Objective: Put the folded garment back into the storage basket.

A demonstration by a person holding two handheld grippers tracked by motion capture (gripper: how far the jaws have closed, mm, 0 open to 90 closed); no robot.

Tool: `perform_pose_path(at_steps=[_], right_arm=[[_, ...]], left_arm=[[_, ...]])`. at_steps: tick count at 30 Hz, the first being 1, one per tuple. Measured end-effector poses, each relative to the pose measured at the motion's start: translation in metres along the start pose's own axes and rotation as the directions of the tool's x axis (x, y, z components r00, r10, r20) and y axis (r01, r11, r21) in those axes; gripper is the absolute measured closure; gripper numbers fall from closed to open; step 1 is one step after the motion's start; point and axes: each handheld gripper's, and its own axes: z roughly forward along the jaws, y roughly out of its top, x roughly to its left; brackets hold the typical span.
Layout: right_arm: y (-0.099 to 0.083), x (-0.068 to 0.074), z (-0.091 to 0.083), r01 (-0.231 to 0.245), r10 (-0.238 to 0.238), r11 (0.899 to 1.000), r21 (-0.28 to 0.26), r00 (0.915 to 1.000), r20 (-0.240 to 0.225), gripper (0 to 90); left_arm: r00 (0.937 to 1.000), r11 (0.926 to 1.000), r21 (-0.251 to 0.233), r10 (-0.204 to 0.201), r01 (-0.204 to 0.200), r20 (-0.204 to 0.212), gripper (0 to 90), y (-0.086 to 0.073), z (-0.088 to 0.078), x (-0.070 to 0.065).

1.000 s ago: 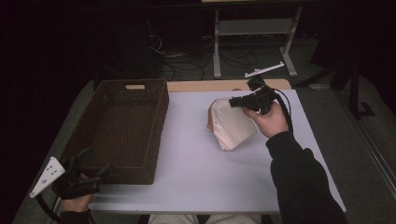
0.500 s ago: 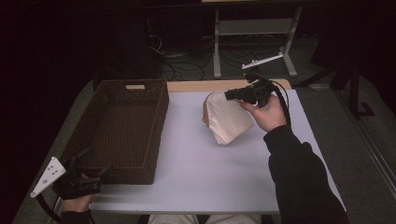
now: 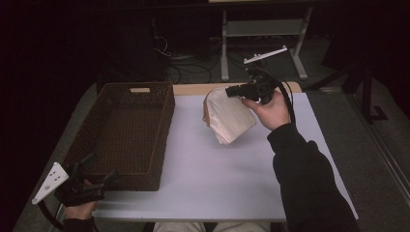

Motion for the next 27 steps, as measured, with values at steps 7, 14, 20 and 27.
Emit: perform_pose_path(at_steps=[7,14,20,27], right_arm=[[0.013,0.009,0.000,0.022,-0.022,1.000,-0.018,0.9996,-0.016,86.6],[0.023,0.017,0.003,0.045,-0.045,0.999,-0.028,0.9987,-0.024,86.5],[0.032,0.025,0.005,0.057,-0.059,0.997,-0.044,0.9976,-0.038,86.6],[0.038,0.030,0.008,0.058,-0.061,0.997,-0.059,0.9965,-0.058,86.5]], left_arm=[[1.0000,1.0000,0.000,0.000,0.000,0.000,0.0,0.000,0.000,0.000],[1.0000,1.0000,0.000,0.000,0.000,0.000,0.0,0.000,0.000,0.000],[1.0000,1.0000,0.000,0.000,0.000,-0.001,0.0,0.000,0.000,0.000],[1.0000,1.0000,0.000,0.000,0.000,0.001,0.0,0.000,0.000,0.000]])
